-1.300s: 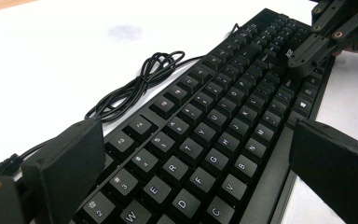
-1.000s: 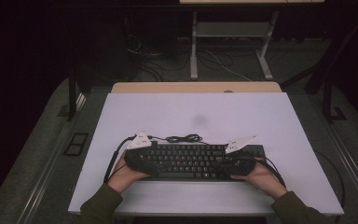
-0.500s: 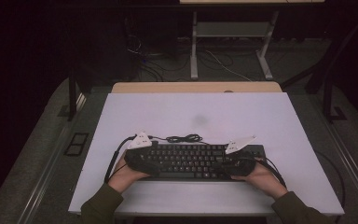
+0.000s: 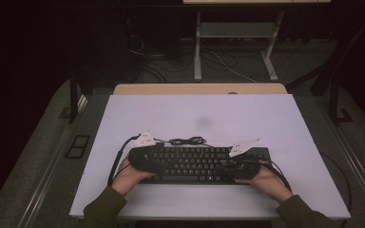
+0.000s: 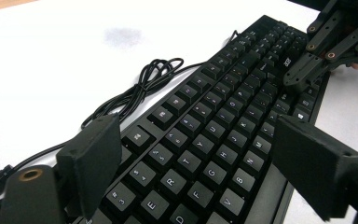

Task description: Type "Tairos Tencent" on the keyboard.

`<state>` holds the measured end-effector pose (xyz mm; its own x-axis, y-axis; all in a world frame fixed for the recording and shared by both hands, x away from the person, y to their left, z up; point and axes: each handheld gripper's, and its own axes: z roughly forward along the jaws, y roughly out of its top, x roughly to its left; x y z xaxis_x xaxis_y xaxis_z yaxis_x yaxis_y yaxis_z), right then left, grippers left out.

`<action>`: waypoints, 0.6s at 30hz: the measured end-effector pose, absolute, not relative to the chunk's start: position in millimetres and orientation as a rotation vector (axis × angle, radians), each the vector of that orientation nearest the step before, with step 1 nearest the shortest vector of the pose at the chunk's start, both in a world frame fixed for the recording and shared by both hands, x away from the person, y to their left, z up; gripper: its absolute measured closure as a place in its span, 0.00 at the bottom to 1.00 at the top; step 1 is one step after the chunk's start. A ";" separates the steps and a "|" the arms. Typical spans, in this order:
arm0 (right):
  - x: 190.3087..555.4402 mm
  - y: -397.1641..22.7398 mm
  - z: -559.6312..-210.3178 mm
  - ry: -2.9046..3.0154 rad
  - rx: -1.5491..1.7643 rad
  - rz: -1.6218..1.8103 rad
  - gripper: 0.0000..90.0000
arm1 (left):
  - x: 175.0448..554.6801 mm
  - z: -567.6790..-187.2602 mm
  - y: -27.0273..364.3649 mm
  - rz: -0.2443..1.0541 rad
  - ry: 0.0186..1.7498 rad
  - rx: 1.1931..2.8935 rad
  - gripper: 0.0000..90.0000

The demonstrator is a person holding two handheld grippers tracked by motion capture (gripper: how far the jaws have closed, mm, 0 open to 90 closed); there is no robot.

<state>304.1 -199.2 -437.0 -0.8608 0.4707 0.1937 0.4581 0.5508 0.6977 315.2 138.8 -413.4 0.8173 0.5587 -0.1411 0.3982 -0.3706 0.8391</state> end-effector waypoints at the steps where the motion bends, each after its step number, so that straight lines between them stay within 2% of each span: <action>1: 304.2 -199.2 -437.0 2.752 0.823 1.230 0.99 | 315.5 -413.3 138.5 0.203 0.709 2.010 0.20; 5: 304.3 -199.2 -437.0 2.752 0.820 1.231 0.99 | 317.6 -413.1 136.9 0.198 0.709 2.011 0.23; 10: 304.3 -199.1 -437.0 2.752 0.820 1.230 0.99 | 321.4 -414.1 132.1 0.178 0.703 2.018 0.32; 14: 304.2 -199.1 -437.0 2.752 0.820 1.229 0.99 | 324.7 -414.7 127.8 0.163 0.701 2.030 0.44; 16: 304.0 -199.0 -436.8 2.754 0.827 1.227 0.99 | 326.4 -415.2 125.9 0.160 0.701 2.036 0.54; 18: 304.1 -199.0 -436.9 2.753 0.825 1.228 0.99 | 327.7 -415.9 124.2 0.156 0.698 2.046 0.58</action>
